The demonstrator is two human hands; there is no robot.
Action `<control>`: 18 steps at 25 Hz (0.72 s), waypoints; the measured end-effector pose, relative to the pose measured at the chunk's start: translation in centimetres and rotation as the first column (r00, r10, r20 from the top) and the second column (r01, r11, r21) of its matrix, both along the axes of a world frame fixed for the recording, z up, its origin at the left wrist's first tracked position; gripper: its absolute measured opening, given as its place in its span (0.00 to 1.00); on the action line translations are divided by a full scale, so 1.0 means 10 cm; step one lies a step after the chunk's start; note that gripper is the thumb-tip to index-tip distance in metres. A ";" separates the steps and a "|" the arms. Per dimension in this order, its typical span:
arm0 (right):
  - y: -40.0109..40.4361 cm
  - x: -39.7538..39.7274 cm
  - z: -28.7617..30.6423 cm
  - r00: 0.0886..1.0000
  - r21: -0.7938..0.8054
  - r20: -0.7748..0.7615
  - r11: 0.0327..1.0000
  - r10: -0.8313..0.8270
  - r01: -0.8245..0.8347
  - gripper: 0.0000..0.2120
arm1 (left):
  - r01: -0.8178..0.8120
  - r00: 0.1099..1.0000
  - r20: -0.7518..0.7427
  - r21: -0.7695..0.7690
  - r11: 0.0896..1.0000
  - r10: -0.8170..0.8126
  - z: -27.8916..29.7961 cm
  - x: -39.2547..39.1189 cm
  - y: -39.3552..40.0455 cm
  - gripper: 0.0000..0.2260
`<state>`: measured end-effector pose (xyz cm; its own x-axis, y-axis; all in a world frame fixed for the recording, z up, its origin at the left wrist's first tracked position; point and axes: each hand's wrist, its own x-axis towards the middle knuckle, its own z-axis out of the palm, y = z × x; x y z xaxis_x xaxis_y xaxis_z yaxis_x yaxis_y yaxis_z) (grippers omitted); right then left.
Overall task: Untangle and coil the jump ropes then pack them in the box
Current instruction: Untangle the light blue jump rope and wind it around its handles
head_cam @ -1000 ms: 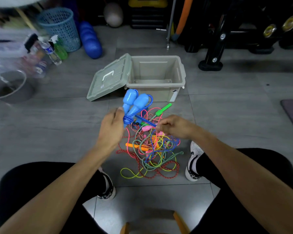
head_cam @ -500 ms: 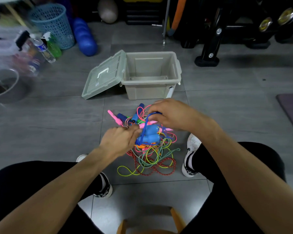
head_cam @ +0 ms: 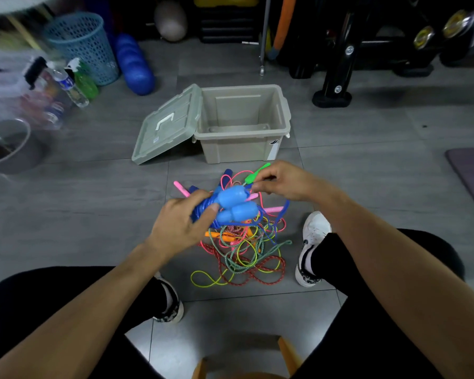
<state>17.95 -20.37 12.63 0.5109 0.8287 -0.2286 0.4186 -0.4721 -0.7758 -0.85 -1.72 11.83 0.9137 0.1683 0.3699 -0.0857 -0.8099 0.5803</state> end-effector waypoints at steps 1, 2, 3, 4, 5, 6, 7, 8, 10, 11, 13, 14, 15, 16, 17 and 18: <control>-0.03 0.01 -0.03 1.000 -0.013 0.012 1.000 -0.020 0.020 0.07 | -0.058 0.998 -0.010 -0.126 0.990 0.057 0.05 0.02 0.01 0.17; -0.06 -0.01 -0.06 0.999 -0.022 0.036 1.000 -0.017 0.017 0.07 | -0.130 0.992 -0.032 -0.228 0.965 0.126 0.09 0.04 0.02 0.18; -0.07 -0.07 -0.07 0.997 -0.029 0.068 0.999 0.018 -0.016 0.08 | -0.215 0.977 -0.067 -0.294 0.931 0.204 0.10 0.08 0.02 0.17; -0.05 -0.18 -0.07 0.992 -0.055 0.100 0.996 0.079 -0.074 0.10 | -0.304 0.953 -0.112 -0.327 0.895 0.283 0.11 0.12 0.03 0.17; 0.00 -0.31 -0.06 0.982 -0.110 0.120 0.985 0.144 -0.130 0.12 | -0.393 0.919 -0.169 -0.323 0.861 0.356 0.10 0.16 0.03 0.16; 0.06 -0.44 -0.07 0.969 -0.177 0.145 0.969 0.200 -0.173 0.14 | -0.468 0.880 -0.231 -0.275 0.840 0.415 0.09 0.19 0.03 0.15; 0.11 -0.55 -0.07 0.948 -0.224 0.195 0.953 0.250 -0.205 0.15 | -0.518 0.842 -0.282 -0.182 0.836 0.460 0.07 0.21 0.03 0.15; 0.16 -0.66 -0.04 0.921 -0.245 0.260 0.942 0.292 -0.229 0.15 | -0.532 0.813 -0.316 -0.061 0.845 0.489 0.05 0.23 0.03 0.16; 0.21 -0.77 0.09 0.870 -0.254 0.358 0.932 0.339 -0.259 0.13 | -0.451 0.804 -0.333 0.198 0.870 0.492 0.00 0.21 0.04 0.18; 0.21 -0.77 0.18 0.849 -0.260 0.401 0.931 0.344 -0.255 0.12 | -0.373 0.818 -0.338 0.305 0.876 0.466 -0.03 0.20 0.03 0.19; 0.19 -0.70 0.34 0.797 -0.285 0.506 0.936 0.331 -0.208 0.11 | -0.219 0.863 -0.336 0.422 0.880 0.376 -0.08 0.19 -0.02 0.20; 0.18 -0.64 0.39 0.776 -0.296 0.544 0.938 0.320 -0.179 0.11 | -0.155 0.898 -0.314 0.432 0.889 0.309 -0.10 0.17 -0.06 0.21; 0.17 -0.57 0.41 0.781 -0.283 0.552 0.947 0.293 -0.155 0.12 | -0.088 0.936 -0.272 0.430 0.898 0.222 -0.12 0.14 -0.10 0.22; 0.15 -0.52 0.42 0.811 -0.247 0.525 0.958 0.256 -0.143 0.13 | -0.025 0.969 -0.215 0.420 0.907 0.126 -0.14 0.12 -0.14 0.22; 0.14 -0.47 0.41 0.854 -0.180 0.475 0.973 0.213 -0.143 0.14 | 0.033 0.987 -0.158 0.402 0.915 0.034 -0.15 0.09 -0.18 0.22; 0.12 -0.42 0.38 0.887 -0.114 0.423 0.982 0.188 -0.153 0.15 | 0.089 0.992 -0.117 0.386 0.918 -0.047 -0.17 0.07 -0.21 0.22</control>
